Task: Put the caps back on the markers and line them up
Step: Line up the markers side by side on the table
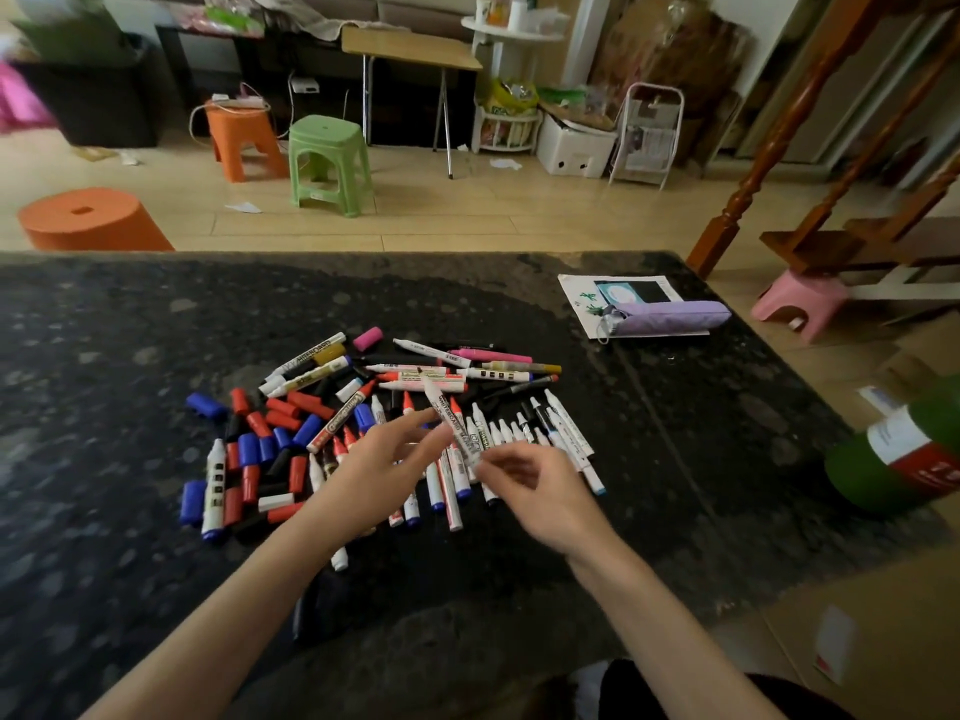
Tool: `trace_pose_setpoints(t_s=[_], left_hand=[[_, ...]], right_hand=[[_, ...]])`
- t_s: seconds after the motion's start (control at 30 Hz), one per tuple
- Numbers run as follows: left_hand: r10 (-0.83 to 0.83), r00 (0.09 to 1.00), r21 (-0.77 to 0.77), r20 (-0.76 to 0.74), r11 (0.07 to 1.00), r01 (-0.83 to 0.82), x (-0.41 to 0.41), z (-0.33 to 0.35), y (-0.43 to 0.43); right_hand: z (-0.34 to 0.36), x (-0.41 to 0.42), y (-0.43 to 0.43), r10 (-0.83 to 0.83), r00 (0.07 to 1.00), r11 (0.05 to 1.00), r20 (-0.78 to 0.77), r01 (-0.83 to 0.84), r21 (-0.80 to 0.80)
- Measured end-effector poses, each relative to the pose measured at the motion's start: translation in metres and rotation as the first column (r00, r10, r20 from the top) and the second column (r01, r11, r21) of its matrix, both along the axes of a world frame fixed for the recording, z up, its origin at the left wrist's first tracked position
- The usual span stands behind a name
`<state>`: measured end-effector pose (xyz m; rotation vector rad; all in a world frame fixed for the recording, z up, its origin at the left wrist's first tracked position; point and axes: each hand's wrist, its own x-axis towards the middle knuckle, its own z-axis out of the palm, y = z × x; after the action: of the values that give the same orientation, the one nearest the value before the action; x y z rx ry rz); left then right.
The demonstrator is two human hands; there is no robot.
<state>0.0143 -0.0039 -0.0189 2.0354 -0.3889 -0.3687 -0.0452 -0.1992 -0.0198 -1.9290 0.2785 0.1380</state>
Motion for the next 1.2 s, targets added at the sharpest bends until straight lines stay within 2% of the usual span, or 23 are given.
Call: trace_pose_setpoints(t_s=[0.07,0.2,0.3,0.37,0.43,0.53,0.63,0.93,1.1,1.13,1.2], left_hand=[[0.069,0.997,-0.068,-0.043,0.995,-0.072,0.002,0.0,0.001],[0.172,0.983,-0.103,-0.064,0.979,-0.178,0.003,-0.004,0.003],[0.239,0.971,-0.064,0.033,0.97,-0.236,0.006,-0.005,0.008],[0.233,0.97,-0.024,0.066,0.973,-0.232,0.009,-0.005,0.015],[0.214,0.974,0.051,0.071,0.975,-0.218,0.012,-0.004,0.021],[0.166,0.974,0.173,0.152,0.966,-0.192,0.011,-0.002,0.029],[0.134,0.976,0.231,0.172,0.957,-0.173,0.009,0.0,0.035],[0.09,0.978,0.275,0.187,0.951,-0.14,0.006,0.002,0.045],[0.089,0.977,0.265,0.194,0.954,-0.14,0.006,0.002,0.047],[0.096,0.976,0.259,0.194,0.955,-0.146,0.006,0.002,0.048],[0.113,0.975,0.238,0.19,0.958,-0.157,0.008,0.002,0.05]], right_hand=[[-0.005,-0.001,0.014,0.055,0.998,0.998,-0.025,-0.055,0.018],[-0.011,0.001,0.029,0.111,0.993,0.994,-0.03,-0.111,0.013],[-0.01,0.013,0.028,0.172,0.984,0.985,-0.038,-0.173,-0.022],[-0.012,0.031,0.019,0.118,0.993,0.987,-0.009,-0.118,-0.104],[-0.014,0.051,0.004,0.026,0.998,0.968,0.049,-0.013,-0.25],[-0.024,0.076,-0.019,-0.026,0.991,0.849,0.132,0.091,-0.52],[-0.037,0.095,-0.035,0.06,0.984,0.693,0.168,0.08,-0.717],[-0.053,0.121,-0.031,0.19,0.98,0.496,0.063,-0.04,-0.868],[-0.051,0.122,-0.03,0.203,0.974,0.504,0.099,-0.017,-0.864],[-0.048,0.12,-0.028,0.19,0.973,0.545,0.134,0.009,-0.839],[-0.035,0.112,-0.022,0.149,0.973,0.721,0.177,0.016,-0.693]])
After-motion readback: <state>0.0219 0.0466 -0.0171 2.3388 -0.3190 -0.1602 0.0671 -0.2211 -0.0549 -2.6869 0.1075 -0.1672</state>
